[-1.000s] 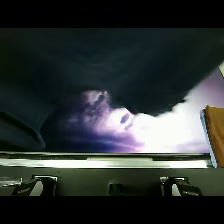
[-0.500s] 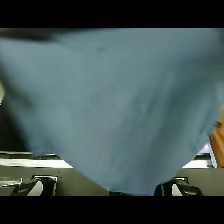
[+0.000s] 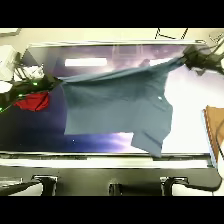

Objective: Fold the clothes and pants, and hang the long-sleeved shirts on hangers.

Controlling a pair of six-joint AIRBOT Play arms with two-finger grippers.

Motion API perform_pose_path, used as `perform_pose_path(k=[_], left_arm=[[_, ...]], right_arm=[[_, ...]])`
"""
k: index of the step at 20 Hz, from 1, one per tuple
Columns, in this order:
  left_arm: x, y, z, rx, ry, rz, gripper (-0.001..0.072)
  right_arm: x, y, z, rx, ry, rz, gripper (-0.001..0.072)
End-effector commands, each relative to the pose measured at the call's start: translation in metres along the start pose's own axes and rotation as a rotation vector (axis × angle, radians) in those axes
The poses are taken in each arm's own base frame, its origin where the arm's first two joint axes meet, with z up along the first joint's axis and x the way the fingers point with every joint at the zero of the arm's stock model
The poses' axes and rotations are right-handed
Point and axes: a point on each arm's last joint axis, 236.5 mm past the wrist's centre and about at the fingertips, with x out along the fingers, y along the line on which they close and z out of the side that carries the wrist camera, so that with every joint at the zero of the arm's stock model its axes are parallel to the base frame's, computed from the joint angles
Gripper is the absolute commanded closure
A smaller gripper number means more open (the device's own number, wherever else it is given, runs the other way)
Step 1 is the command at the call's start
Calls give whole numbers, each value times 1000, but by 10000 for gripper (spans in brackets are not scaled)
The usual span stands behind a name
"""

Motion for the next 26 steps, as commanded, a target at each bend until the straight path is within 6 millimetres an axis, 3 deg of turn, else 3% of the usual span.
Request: perform_pose_path(k=[1,3,4,5,6,7,8,9,10,12,13,14,16,18,21,22,26], left_arm=[[57,41,-22,-67,69,46,681],[71,48,-45,-121,146,43,679],[72,48,-56,-131,188,34,679],[68,49,-61,-131,214,30,678],[61,51,-59,-127,226,32,606],[49,59,-55,-120,234,43,391],[31,71,-53,-117,266,57,53],[11,88,-55,-133,314,85,-1],[-11,114,-61,-185,370,146,0],[-55,168,-95,-288,512,305,2],[-73,188,-119,-327,589,363,70],[-81,195,-140,-368,638,371,183],[-77,193,-176,-412,695,309,192],[-59,177,-196,-436,695,209,192],[-34,159,-205,-437,683,135,201],[-27,154,-205,-429,678,122,229],[-7,141,-204,-396,650,114,229]], right_arm=[[52,-29,-67,152,271,-12,669],[64,-43,-102,116,391,-63,669],[65,-50,-109,100,419,-79,665],[64,-53,-108,91,423,-85,610],[56,-56,-100,79,408,-85,471],[40,-63,-87,31,395,-86,241],[20,-79,-74,1,388,-116,115],[-7,-109,-64,4,395,-192,97],[-34,-142,-60,24,420,-278,97],[-80,-197,-76,121,526,-407,98],[-96,-215,-91,165,590,-438,98],[-104,-227,-106,193,633,-453,98],[-108,-239,-135,225,685,-464,98],[-104,-239,-161,236,724,-430,99],[-108,-240,-186,236,795,-406,99],[-109,-239,-189,234,808,-401,99],[-107,-240,-187,230,794,-402,100]])
